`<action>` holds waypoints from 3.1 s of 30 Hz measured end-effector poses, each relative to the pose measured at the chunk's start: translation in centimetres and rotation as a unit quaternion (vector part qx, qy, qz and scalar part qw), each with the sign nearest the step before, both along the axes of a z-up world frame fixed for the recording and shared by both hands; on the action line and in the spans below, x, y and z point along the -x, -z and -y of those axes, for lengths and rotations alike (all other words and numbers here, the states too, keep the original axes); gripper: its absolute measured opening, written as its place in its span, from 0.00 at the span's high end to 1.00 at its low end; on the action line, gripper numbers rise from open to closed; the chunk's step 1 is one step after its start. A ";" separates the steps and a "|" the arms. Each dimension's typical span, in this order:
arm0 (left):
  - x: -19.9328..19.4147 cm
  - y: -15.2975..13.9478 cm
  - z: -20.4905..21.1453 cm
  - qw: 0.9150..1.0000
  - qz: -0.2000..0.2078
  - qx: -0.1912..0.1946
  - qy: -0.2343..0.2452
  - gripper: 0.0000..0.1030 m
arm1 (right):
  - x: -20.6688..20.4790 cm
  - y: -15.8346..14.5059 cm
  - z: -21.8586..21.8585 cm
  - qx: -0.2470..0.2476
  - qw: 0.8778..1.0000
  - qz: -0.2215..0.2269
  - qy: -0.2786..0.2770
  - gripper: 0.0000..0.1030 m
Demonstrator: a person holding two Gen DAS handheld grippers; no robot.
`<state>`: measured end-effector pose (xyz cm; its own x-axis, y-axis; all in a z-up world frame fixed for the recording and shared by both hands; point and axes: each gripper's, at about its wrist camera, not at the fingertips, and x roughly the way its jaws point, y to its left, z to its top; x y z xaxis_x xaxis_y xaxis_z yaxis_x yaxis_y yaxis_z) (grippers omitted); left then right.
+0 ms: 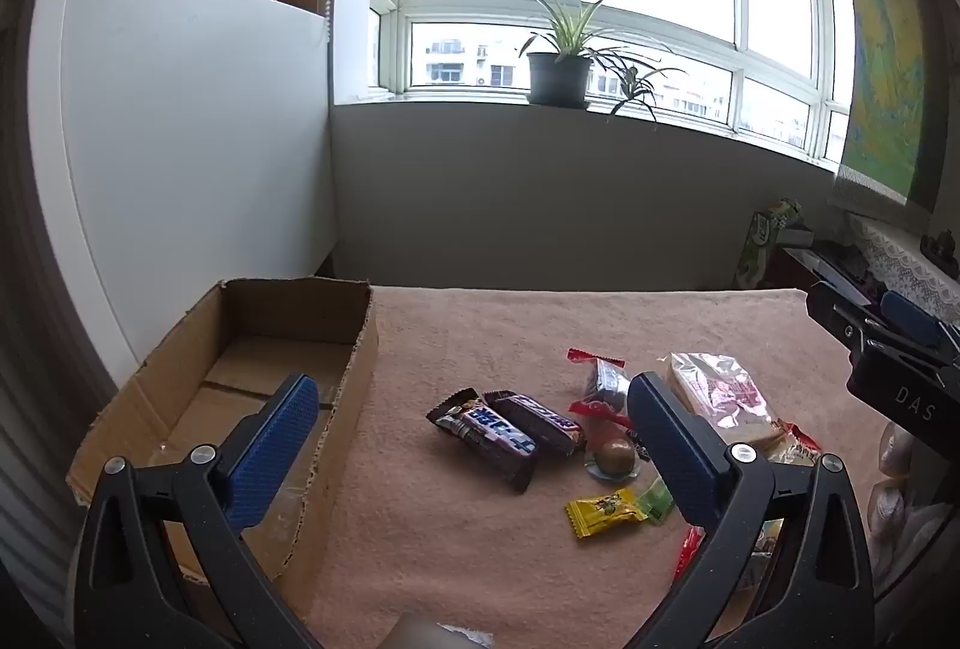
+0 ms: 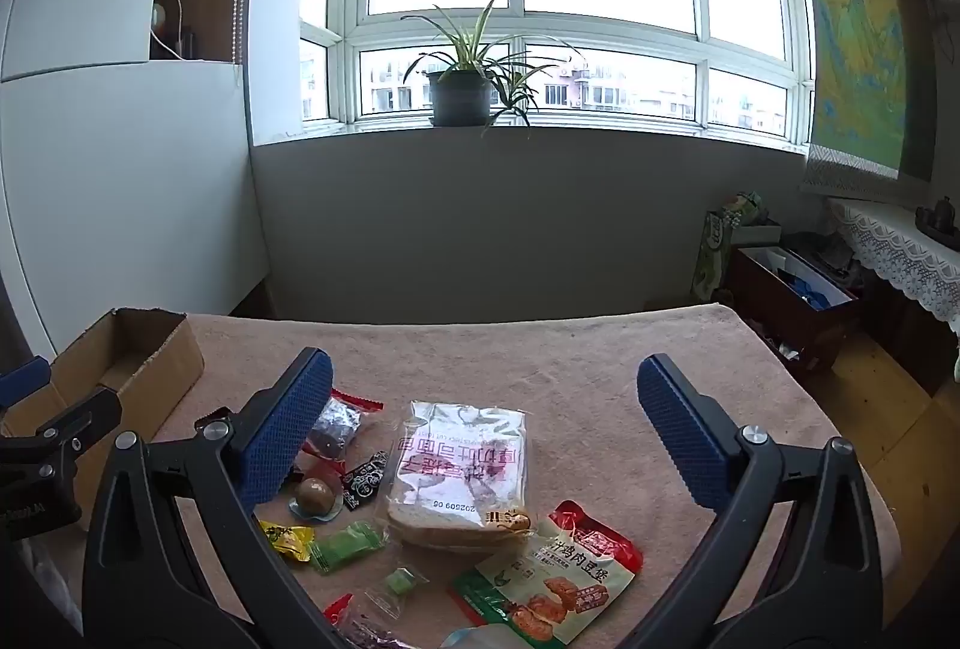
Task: Organize snacks
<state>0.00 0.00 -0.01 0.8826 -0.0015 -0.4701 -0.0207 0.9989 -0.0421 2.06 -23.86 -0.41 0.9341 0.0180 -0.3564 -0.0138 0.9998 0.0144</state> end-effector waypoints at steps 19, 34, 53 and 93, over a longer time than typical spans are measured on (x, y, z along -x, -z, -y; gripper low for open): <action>-0.2 0.5 0.3 1.000 -0.008 -0.008 0.011 0.00 | 0.1 0.2 0.1 0.006 1.000 0.003 0.009 0.00; -0.2 0.6 0.5 1.000 -0.009 -0.014 0.014 0.00 | 0.1 0.4 0.3 0.004 1.000 0.000 0.009 0.00; 0.0 1.0 0.5 1.000 -0.011 -0.015 0.019 0.00 | 0.0 0.6 0.4 0.004 1.000 -0.003 0.012 0.00; 0.1 0.8 0.7 1.000 -0.012 -0.016 0.018 0.00 | 0.0 1.2 1.1 0.015 1.000 -0.014 0.014 0.00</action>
<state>-0.09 -0.66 -0.85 0.8709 -0.0189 -0.4911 0.0156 0.9998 -0.0109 2.05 -24.97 -1.62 0.9238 -0.0184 -0.3825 0.0132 0.9998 -0.0162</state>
